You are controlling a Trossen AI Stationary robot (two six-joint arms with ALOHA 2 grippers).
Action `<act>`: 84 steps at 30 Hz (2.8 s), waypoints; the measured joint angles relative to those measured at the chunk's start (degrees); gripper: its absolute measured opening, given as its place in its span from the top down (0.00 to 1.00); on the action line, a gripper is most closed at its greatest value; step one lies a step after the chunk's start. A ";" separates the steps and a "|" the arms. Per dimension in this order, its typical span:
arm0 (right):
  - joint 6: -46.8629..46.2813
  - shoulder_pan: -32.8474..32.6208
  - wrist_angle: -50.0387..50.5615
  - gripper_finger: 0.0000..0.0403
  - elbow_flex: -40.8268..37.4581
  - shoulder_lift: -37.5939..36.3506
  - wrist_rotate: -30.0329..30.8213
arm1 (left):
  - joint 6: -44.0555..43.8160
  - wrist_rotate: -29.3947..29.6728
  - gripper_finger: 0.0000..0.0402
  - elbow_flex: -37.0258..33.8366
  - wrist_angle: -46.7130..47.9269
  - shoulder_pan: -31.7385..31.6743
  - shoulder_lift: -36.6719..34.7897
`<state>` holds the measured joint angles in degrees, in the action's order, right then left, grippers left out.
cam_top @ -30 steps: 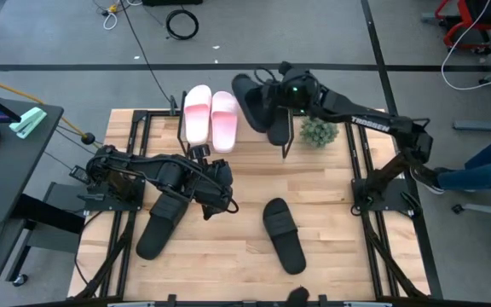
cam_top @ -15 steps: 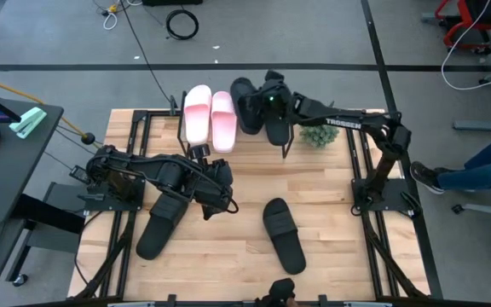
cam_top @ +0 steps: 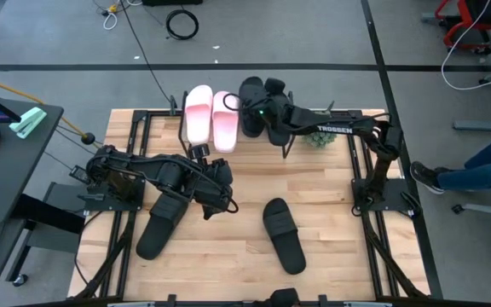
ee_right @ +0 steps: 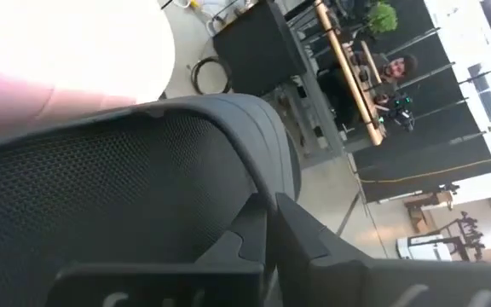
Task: Pick and place slides into the shelf
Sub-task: Put the black slipper on the shelf, then put the black slipper under the shelf
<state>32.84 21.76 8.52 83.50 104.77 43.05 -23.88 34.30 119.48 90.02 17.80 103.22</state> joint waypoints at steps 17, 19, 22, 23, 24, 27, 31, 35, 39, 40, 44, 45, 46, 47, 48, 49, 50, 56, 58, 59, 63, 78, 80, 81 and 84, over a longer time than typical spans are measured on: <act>-4.69 0.33 9.42 0.90 0.12 0.11 -5.60 | -1.03 -0.02 0.98 0.00 0.00 0.07 0.00; -4.70 0.31 9.22 0.87 0.11 0.11 -5.87 | -1.03 -0.02 0.98 0.00 0.00 0.07 0.00; -4.72 0.28 9.22 0.82 0.10 0.08 -5.93 | -0.99 -0.02 0.97 0.00 0.00 0.07 0.00; -4.71 0.28 9.22 0.81 0.04 -0.10 -5.98 | -0.98 -0.02 0.96 0.00 0.00 0.07 0.00; -4.70 0.19 9.16 0.80 0.01 -0.16 -6.00 | -0.98 -0.02 0.95 0.00 0.00 0.07 0.00; -4.77 -0.21 9.03 0.77 -0.15 -1.19 -6.47 | -0.98 -0.02 0.95 0.00 0.00 0.07 0.00; -6.64 -1.21 9.25 0.75 -0.15 -4.16 -7.16 | -0.96 -0.02 0.96 0.00 -0.01 0.07 0.00; -9.41 -2.41 10.58 0.74 -0.13 -7.51 -7.38 | -0.96 -0.03 0.98 0.00 0.00 0.07 0.00; -10.79 -4.27 12.10 0.74 -0.09 -11.56 -7.46 | -1.00 -0.03 0.97 0.00 -0.02 0.07 0.00; -11.16 -4.68 12.86 0.74 -0.07 -12.53 -7.44 | -1.07 -0.04 0.97 0.00 0.00 0.07 0.00; -18.42 -7.07 20.05 0.74 -0.07 -16.79 -10.80 | -3.60 -0.09 0.94 0.00 0.00 0.25 -0.02; -21.58 -7.74 22.87 0.74 -0.07 -18.03 -13.07 | -4.14 -0.10 0.94 0.00 0.00 0.42 -0.02; -25.14 -8.54 25.99 0.74 -0.07 -19.25 -16.41 | -4.40 -0.10 0.94 0.00 0.00 0.64 -0.02; -28.81 -9.41 29.21 0.74 -0.04 -20.47 -20.49 | -4.79 -0.09 0.94 0.00 0.00 0.98 -0.02; -32.10 -10.35 32.61 0.74 0.00 -21.57 -25.24 | -5.41 -0.25 0.94 0.00 0.00 1.35 -0.02; -34.80 -11.37 36.29 0.74 0.00 -22.66 -30.37 | -5.67 -0.94 0.95 0.00 0.00 1.75 -0.02; -36.83 -12.55 40.07 0.74 0.00 -23.47 -35.73 | -5.86 -2.16 0.95 0.00 0.00 2.15 -0.04; -45.07 -27.48 48.81 0.77 -2.35 -25.88 -51.08 | -7.43 -7.12 0.98 0.00 -0.03 5.97 -0.04; -45.19 -34.19 45.05 0.78 -5.18 -25.68 -50.57 | -9.12 -7.17 0.98 0.00 -0.13 7.51 -0.04; -44.74 -37.39 41.86 0.78 -7.03 -25.30 -49.77 | -10.29 -7.17 0.98 0.00 -0.11 8.28 -0.04; -43.23 -48.14 31.02 0.79 -14.57 -23.98 -47.89 | -14.14 -7.17 0.96 0.00 -0.12 11.10 -0.04; -56.16 -59.08 27.55 0.79 -25.16 -21.49 -30.32 | -25.84 -12.10 0.96 0.02 -0.04 23.41 7.89; -56.67 -59.10 27.34 0.79 -25.16 -21.49 -30.34 | -28.53 -12.54 0.94 0.02 -0.04 25.35 11.03; -56.67 -59.10 27.16 0.79 -25.16 -21.49 -30.34 | -28.69 -13.62 0.94 0.02 -0.04 26.13 12.55; -56.78 -59.10 27.14 0.79 -25.16 -21.49 -30.37 | -24.75 -21.11 0.91 -0.02 0.00 27.27 16.94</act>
<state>-23.94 -37.34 35.65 58.35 83.29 12.69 -48.63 13.20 119.47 90.02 45.07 120.16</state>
